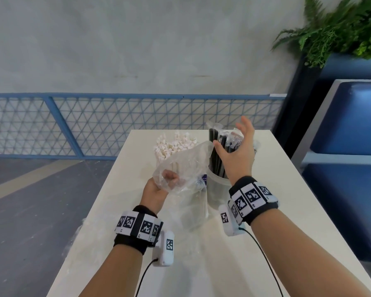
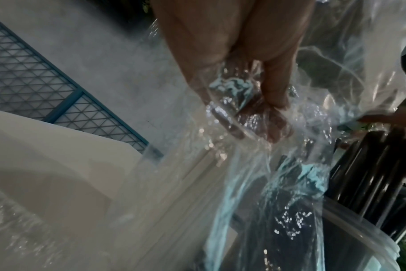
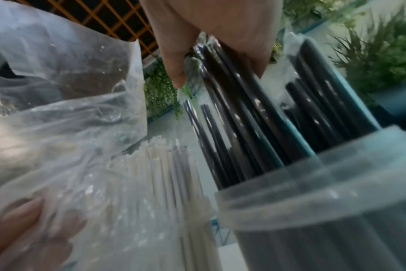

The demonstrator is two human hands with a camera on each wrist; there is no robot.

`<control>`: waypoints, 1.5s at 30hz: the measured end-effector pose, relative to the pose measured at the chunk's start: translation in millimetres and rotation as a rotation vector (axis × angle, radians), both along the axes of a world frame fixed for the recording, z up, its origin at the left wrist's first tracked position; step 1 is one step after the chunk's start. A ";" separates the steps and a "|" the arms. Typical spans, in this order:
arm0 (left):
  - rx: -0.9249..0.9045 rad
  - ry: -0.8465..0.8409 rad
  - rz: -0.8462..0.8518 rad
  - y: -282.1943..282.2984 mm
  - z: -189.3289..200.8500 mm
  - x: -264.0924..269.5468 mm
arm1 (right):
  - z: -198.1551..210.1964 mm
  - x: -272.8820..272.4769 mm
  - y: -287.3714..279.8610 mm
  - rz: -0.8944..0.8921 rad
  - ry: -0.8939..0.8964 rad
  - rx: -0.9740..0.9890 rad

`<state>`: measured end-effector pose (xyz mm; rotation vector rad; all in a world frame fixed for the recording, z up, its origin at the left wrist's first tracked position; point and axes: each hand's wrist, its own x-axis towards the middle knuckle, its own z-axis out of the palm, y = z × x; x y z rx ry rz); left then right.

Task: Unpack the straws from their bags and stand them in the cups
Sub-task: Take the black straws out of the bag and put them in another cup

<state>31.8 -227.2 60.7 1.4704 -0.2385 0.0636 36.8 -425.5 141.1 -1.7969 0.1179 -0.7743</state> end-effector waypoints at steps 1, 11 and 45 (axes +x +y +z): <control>0.014 0.007 0.004 -0.4 -0.8 -1.1 | 3.1 2.4 1.0 0.011 -0.032 -0.064; -0.259 0.079 0.032 9.9 11.8 -9.0 | -27.0 -14.5 7.9 -0.057 -0.161 -0.558; 0.668 0.220 0.749 120.6 -65.0 -69.9 | -140.5 -78.8 68.2 0.363 0.728 0.206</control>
